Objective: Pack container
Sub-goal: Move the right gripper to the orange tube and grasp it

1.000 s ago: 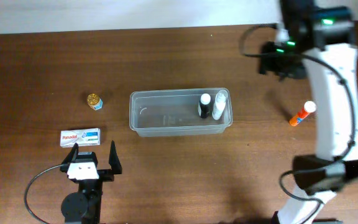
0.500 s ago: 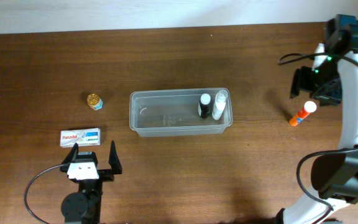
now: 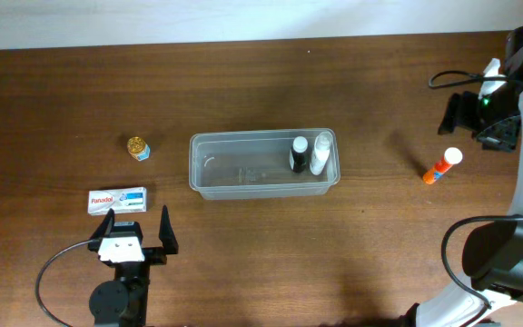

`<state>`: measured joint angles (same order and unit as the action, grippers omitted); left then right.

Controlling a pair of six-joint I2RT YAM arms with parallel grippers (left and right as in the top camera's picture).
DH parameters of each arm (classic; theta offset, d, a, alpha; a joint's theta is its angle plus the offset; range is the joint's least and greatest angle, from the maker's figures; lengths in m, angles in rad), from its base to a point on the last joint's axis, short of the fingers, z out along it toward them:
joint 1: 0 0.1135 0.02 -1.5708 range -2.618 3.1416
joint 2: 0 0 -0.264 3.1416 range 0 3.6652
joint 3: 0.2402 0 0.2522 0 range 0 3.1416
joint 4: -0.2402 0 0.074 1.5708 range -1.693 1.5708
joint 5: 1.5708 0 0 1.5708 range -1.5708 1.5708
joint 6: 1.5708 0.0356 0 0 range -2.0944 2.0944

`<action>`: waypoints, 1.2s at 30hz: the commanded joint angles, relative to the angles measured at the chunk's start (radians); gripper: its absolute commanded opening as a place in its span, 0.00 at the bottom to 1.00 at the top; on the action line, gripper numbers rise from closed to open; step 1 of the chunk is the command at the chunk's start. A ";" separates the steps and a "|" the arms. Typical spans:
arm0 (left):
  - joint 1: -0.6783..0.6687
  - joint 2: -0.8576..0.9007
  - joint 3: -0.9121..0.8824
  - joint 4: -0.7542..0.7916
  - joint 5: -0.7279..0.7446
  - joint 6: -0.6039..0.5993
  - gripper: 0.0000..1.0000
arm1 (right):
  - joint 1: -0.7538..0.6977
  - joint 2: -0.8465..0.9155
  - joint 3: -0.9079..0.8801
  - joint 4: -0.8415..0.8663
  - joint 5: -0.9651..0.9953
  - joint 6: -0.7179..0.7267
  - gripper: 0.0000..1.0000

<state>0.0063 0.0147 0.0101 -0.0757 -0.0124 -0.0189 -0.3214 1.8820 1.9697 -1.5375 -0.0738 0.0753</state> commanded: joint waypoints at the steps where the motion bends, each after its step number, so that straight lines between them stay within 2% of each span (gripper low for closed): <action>1: 0.004 -0.009 -0.001 -0.008 -0.003 0.015 0.99 | -0.010 -0.011 -0.055 0.029 -0.012 -0.020 0.81; 11: 0.004 -0.009 -0.001 -0.008 -0.003 0.015 0.99 | -0.021 -0.011 -0.297 0.239 -0.008 -0.020 0.84; 18: 0.004 -0.009 -0.001 -0.008 -0.003 0.015 0.99 | -0.021 -0.011 -0.425 0.356 -0.001 -0.039 0.82; 22: 0.004 -0.009 -0.001 -0.008 -0.003 0.015 0.99 | -0.021 -0.011 -0.443 0.384 0.012 -0.043 0.72; 32: 0.004 -0.009 -0.001 -0.008 -0.003 0.015 0.99 | -0.021 -0.011 -0.442 0.399 0.071 -0.043 0.71; 36: 0.004 -0.009 -0.001 -0.008 -0.003 0.015 0.99 | -0.021 -0.011 -0.442 0.400 0.086 -0.043 0.56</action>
<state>0.0063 0.0147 0.0101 -0.0757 -0.0124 -0.0189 -0.3332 1.8820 1.5341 -1.1419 -0.0193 0.0345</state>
